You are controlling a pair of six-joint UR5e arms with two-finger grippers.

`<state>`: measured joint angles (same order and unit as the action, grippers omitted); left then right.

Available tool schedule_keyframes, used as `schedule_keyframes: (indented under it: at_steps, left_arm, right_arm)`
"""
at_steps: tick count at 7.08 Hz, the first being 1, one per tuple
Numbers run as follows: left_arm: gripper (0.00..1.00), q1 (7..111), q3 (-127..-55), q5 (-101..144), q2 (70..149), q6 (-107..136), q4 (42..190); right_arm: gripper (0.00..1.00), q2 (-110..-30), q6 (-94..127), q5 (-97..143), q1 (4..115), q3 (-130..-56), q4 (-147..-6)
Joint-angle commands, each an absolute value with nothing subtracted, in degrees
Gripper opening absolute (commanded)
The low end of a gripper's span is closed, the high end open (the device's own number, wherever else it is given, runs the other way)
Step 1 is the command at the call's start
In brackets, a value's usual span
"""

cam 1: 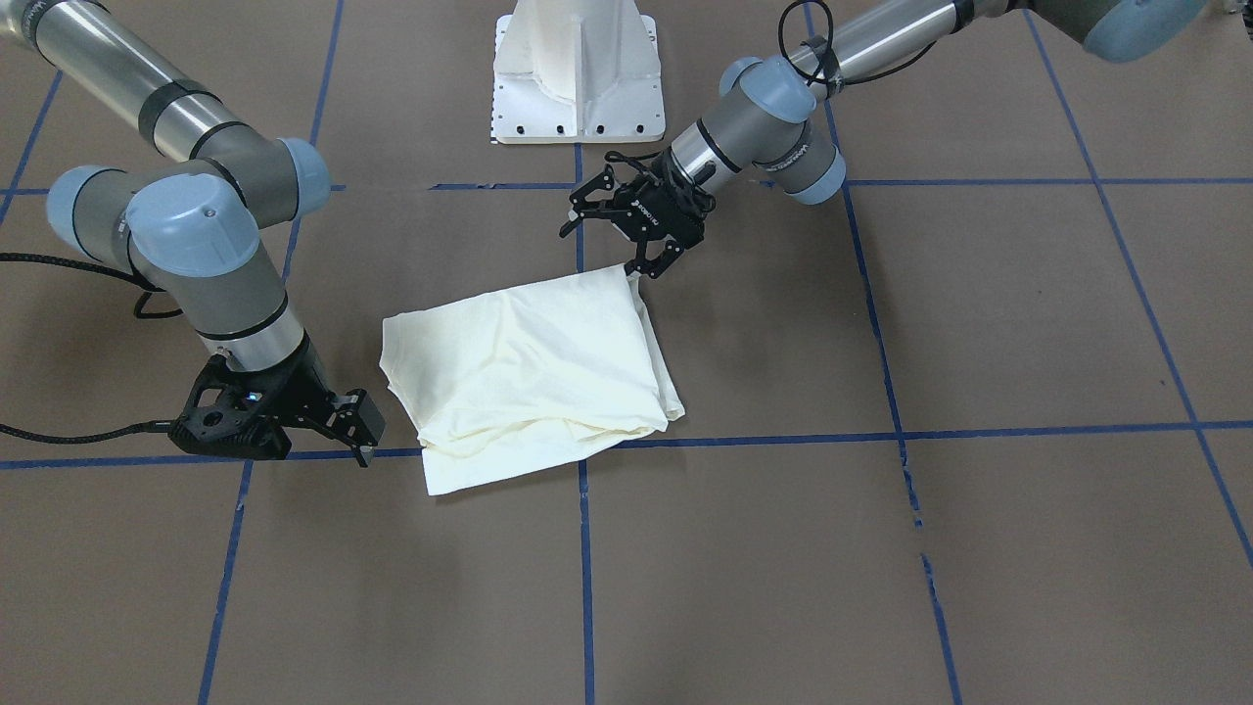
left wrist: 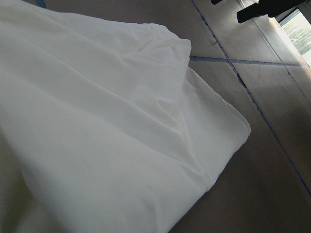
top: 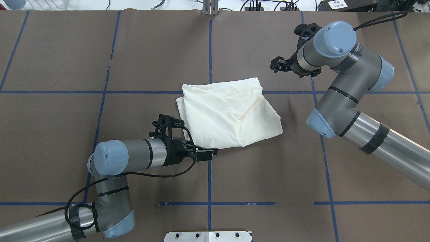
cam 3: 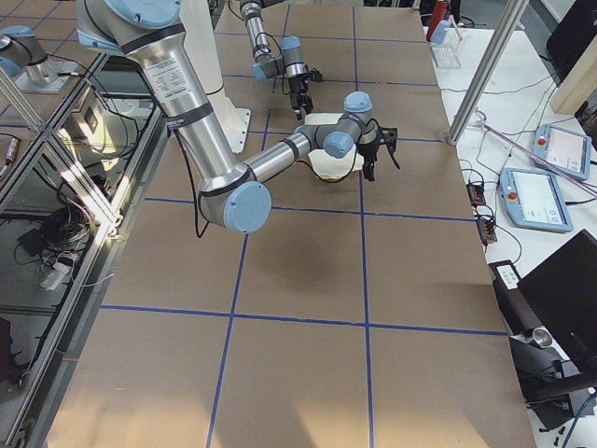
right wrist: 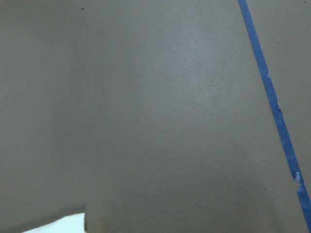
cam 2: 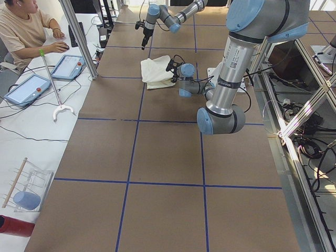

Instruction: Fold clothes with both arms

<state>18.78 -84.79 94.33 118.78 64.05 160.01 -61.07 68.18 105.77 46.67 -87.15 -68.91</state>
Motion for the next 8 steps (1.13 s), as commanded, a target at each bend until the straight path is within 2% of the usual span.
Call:
schedule_keyframes:
  at_steps: [1,4,8]
  left_arm:
    - [1.00,15.39,-85.08,94.31,118.39,64.16,160.93]
    - [1.00,18.78,-89.28,99.48,116.46,64.51,160.05]
    - [1.00,19.87,-88.43,93.82,118.03,88.64,159.79]
  right_arm:
    - [1.00,-61.79,68.29,105.73,46.67,-87.98,-68.99]
    - [1.00,-61.96,67.85,105.91,46.50,-88.06,-68.91]
    - [1.00,-61.96,67.50,106.00,46.49,-88.07,-68.91]
